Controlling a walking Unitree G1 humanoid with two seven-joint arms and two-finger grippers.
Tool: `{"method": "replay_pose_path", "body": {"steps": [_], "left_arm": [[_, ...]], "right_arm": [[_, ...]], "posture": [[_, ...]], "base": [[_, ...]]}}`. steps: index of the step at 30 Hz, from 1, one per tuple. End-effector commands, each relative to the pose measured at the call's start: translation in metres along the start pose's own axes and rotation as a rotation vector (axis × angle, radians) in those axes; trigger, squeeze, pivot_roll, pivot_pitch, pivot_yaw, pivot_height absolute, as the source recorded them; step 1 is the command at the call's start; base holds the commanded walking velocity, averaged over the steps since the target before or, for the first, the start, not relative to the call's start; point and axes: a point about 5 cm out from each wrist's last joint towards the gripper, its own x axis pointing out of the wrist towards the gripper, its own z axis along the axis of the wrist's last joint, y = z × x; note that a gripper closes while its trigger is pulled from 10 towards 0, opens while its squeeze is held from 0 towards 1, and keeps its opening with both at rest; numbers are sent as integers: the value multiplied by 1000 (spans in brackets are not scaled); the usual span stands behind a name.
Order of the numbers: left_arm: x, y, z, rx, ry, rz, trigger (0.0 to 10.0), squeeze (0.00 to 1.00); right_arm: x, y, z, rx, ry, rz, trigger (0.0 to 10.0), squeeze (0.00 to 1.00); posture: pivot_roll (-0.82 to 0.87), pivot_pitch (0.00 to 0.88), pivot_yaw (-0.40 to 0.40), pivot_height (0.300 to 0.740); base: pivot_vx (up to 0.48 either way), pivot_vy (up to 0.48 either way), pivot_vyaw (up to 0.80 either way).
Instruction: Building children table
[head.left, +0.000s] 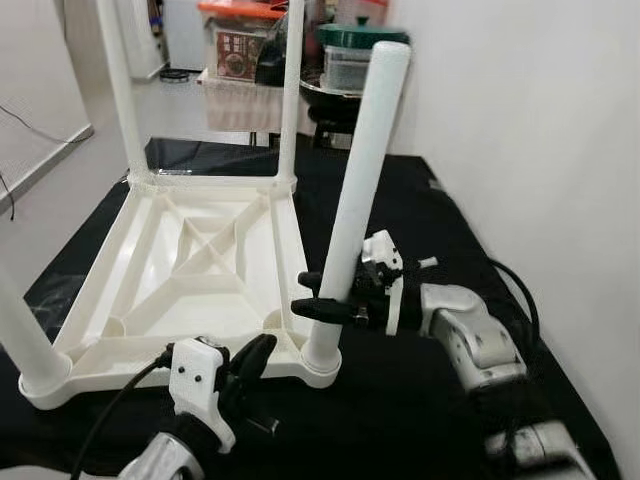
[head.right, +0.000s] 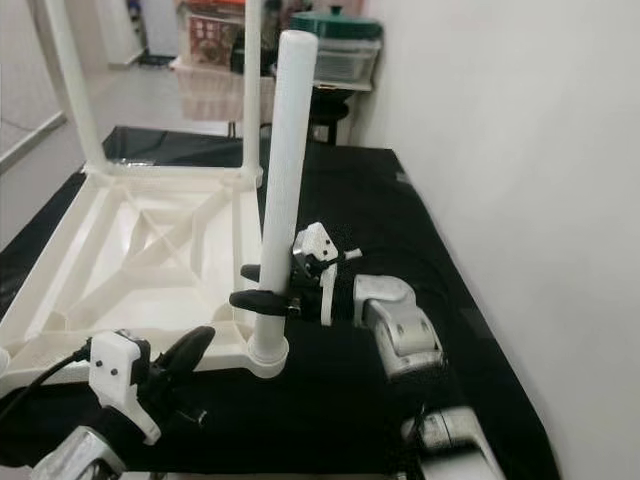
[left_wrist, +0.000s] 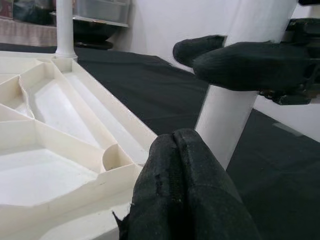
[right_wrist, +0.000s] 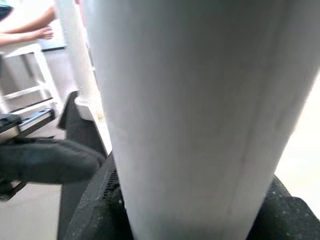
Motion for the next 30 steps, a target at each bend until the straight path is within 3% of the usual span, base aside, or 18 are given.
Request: {"method": "replay_pose_path", "body": {"steps": [1,3,4,5,14,15,16,17,22,23,24,25,26,27,28,29,30], "left_arm": [[-2,0,3,-4,-5,-8,10000,0],[-2,0,3,-4,-5,-8,10000,0],[-3,1,4,-3,-5,-8,10000,0],[-3,1,4,-3,-3,-8,10000,0],[-1,2,3,0,-5,-7,10000,0],[-1,2,3,2,-6,-5,10000,0],[0,2,3,2,-6,-5,10000,0],[1,2,3,1,-7,-6,10000,0],[2,2,3,-1,-7,-8,10000,0],[2,2,2,-2,-7,-8,10000,0],[2,2,2,-2,-7,-8,10000,0],[2,2,2,-2,-7,-8,10000,0],[2,2,2,-2,-7,-8,10000,0],[3,2,2,-3,-7,-8,10000,0],[3,2,2,-3,-7,-8,10000,0],[4,2,1,-3,-6,-8,10000,0],[4,2,1,-3,-6,-8,10000,0]], "right_arm": [[-9,8,-30,79,100,-503,0,0],[-9,8,-30,79,100,-503,0,0],[-13,26,-48,67,148,-652,0,0],[-12,32,-48,58,131,-681,0,0],[3,35,-51,37,145,-557,0,0],[3,36,-51,42,165,-572,6510,0],[4,39,-50,97,150,-537,10000,859],[6,42,-46,139,133,-525,10000,1000],[14,47,-34,183,67,-404,10000,1000],[17,47,-28,159,40,-317,10000,1000],[17,47,-28,159,40,-317,10000,1000],[17,43,-18,105,13,-171,10000,1000],[17,43,-18,105,13,-171,10000,1000],[15,38,-10,65,2,-51,10000,949],[15,38,-10,65,2,-51,10000,949],[9,24,0,-42,29,125,10000,0],[9,24,0,-42,29,125,10000,0]], "posture": [[31,13,-95,740],[31,13,-95,740],[38,16,-93,740],[27,2,-83,740],[42,5,-95,740],[39,0,-100,740],[40,0,-101,740],[41,0,-99,740],[43,0,-100,740],[43,0,-98,740],[43,0,-98,740],[46,0,-100,740],[46,0,-100,740],[46,0,-100,740],[46,0,-100,740],[46,0,-104,740],[46,0,-104,740]], "base": [[0,0,0],[0,0,0],[0,0,0],[0,0,0],[0,0,0],[0,0,0],[0,0,0],[0,0,0],[0,0,0],[0,0,0],[0,0,0],[0,0,0],[0,0,0],[0,0,0],[0,0,0],[0,0,0],[0,0,0]]}}
